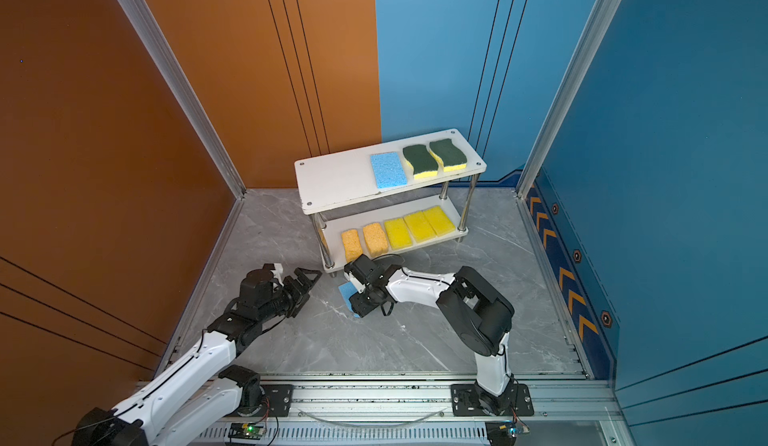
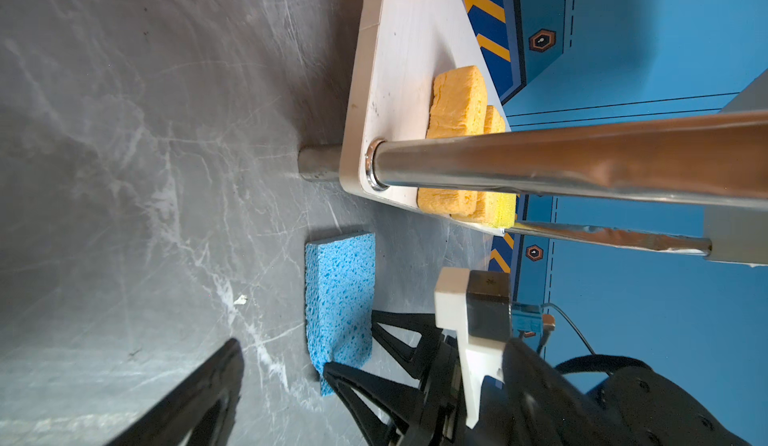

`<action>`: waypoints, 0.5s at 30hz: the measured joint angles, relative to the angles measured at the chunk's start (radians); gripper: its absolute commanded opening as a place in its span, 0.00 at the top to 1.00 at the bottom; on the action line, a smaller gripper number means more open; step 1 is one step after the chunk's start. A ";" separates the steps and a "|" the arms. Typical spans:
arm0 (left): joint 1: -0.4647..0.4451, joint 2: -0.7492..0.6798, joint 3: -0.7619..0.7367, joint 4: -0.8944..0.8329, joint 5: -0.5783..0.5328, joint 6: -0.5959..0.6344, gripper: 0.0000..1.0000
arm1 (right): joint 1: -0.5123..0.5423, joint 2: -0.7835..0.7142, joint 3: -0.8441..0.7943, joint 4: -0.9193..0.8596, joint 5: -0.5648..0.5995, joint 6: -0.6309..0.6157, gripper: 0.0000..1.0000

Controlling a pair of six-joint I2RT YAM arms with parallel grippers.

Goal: Place and organize the cleaning sponges onto the shelf

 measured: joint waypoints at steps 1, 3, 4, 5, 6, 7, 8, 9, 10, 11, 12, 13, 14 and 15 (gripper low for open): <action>0.000 0.000 0.000 0.000 0.000 0.000 0.02 | -0.002 -0.010 -0.004 -0.008 -0.002 0.000 0.43; 0.000 -0.002 0.000 0.000 -0.003 0.000 0.02 | -0.006 -0.031 -0.010 -0.019 -0.002 0.000 0.43; 0.000 -0.003 0.000 0.000 -0.003 0.000 0.02 | -0.009 -0.040 -0.010 -0.024 -0.002 0.000 0.43; 0.000 -0.005 0.000 0.000 -0.004 0.000 0.02 | -0.012 -0.053 -0.010 -0.029 -0.002 0.000 0.44; 0.000 -0.007 -0.001 0.000 -0.004 0.001 0.02 | -0.015 -0.067 -0.010 -0.034 -0.003 0.000 0.44; 0.000 -0.009 -0.001 0.001 -0.005 0.003 0.02 | -0.017 -0.079 -0.010 -0.042 -0.003 0.000 0.44; 0.000 -0.013 -0.001 0.001 -0.005 0.008 0.03 | -0.018 -0.093 -0.009 -0.050 -0.003 0.000 0.44; 0.000 -0.014 -0.001 0.001 -0.005 0.012 0.02 | -0.019 -0.104 -0.007 -0.061 -0.003 0.000 0.44; 0.000 -0.016 -0.001 0.001 -0.005 0.016 0.03 | -0.019 -0.114 -0.003 -0.073 -0.003 -0.001 0.44; 0.000 -0.016 -0.001 0.001 -0.006 0.022 0.02 | -0.019 -0.124 0.004 -0.089 -0.004 -0.003 0.44; 0.000 -0.016 -0.001 0.001 -0.005 0.027 0.02 | -0.019 -0.132 0.011 -0.100 -0.006 -0.003 0.44; 0.000 -0.016 -0.002 0.001 -0.005 0.031 0.02 | -0.019 -0.140 0.019 -0.112 -0.006 -0.003 0.44; 0.000 -0.017 -0.003 0.001 -0.005 0.039 0.03 | -0.019 -0.150 0.029 -0.127 -0.007 -0.003 0.45; 0.000 -0.018 -0.006 0.002 -0.005 0.046 0.02 | -0.019 -0.158 0.041 -0.138 -0.007 -0.003 0.45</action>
